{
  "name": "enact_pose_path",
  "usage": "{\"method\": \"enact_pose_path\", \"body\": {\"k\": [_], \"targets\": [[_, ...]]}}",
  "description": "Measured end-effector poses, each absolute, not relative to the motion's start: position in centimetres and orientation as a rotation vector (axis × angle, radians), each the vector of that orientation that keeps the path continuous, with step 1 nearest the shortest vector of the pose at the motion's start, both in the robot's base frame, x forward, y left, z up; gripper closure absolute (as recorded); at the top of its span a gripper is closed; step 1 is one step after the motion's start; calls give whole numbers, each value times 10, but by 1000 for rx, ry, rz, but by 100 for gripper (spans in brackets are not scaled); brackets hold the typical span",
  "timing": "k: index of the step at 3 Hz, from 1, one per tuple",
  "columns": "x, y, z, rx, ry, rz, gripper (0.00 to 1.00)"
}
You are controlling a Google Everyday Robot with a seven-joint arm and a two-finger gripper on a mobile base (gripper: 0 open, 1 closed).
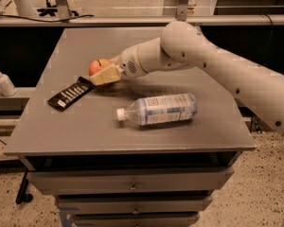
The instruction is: Move apple near rxbar chocolate
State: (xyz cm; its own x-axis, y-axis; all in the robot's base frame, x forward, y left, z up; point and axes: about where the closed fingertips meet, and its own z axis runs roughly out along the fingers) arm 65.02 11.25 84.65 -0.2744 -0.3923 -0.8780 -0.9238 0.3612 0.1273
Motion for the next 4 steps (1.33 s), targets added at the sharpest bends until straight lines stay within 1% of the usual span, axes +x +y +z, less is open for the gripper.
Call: {"method": "enact_pose_path", "body": {"k": [3,4], "targets": [[639,117,847,-1158,1848,891,13],[636,117,847,-1164,1855,899,0]]}}
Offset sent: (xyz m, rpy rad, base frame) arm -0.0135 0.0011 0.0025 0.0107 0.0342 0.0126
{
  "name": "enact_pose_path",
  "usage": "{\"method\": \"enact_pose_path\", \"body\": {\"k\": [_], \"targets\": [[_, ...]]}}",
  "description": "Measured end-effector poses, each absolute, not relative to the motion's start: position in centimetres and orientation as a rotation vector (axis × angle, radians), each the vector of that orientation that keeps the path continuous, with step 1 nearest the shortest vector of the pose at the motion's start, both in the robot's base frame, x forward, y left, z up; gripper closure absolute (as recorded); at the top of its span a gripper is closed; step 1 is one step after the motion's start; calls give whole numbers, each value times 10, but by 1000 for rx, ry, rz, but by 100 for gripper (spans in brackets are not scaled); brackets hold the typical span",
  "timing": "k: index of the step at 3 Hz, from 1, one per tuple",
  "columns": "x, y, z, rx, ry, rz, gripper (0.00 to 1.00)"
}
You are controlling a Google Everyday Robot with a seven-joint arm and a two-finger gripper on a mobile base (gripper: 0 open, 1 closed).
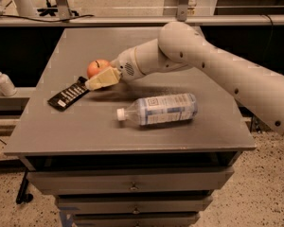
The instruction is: Move apple near rxbar chocolate
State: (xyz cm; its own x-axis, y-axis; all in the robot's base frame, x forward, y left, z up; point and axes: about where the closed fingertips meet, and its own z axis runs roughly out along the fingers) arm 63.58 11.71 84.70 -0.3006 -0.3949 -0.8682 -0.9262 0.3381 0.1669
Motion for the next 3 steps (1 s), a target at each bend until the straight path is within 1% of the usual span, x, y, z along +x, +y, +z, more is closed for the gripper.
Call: {"method": "enact_pose_path", "body": {"k": [1,2,3], "targets": [[632,111,850,-1169,1868,891,0],[629,79,869,-1189,1868,798,0],[633,27,902,-1213,1827,640,0]]}}
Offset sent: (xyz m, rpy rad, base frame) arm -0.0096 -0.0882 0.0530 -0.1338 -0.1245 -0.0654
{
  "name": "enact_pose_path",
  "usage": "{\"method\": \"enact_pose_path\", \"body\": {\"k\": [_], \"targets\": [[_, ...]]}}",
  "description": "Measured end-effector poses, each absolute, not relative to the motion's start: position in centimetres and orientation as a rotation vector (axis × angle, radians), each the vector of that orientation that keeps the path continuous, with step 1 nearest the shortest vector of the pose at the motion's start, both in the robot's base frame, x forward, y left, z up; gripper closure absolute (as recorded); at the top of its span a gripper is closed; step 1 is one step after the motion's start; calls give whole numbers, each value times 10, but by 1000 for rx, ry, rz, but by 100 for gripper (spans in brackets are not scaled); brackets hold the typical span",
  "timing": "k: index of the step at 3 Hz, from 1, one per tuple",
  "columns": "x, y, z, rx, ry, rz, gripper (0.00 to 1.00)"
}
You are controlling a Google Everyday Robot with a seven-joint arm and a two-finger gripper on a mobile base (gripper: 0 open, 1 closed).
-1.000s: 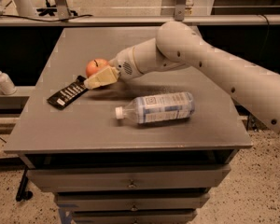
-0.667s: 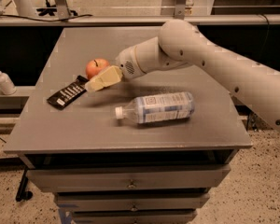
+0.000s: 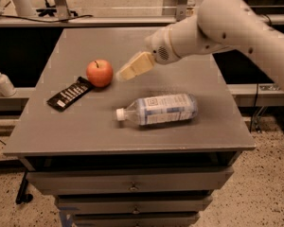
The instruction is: Move apple near rxbar chocolate
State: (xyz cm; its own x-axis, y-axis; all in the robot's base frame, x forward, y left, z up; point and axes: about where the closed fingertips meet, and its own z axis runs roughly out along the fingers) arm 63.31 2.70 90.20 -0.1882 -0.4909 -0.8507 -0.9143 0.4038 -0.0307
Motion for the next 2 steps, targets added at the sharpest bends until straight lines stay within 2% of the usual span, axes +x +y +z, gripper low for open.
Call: {"method": "enact_pose_path", "body": {"k": [1,2], "targets": [[645,-24,933,-1259,1747,480,0],[647,-25,940,-1280,1715,457,0]]}}
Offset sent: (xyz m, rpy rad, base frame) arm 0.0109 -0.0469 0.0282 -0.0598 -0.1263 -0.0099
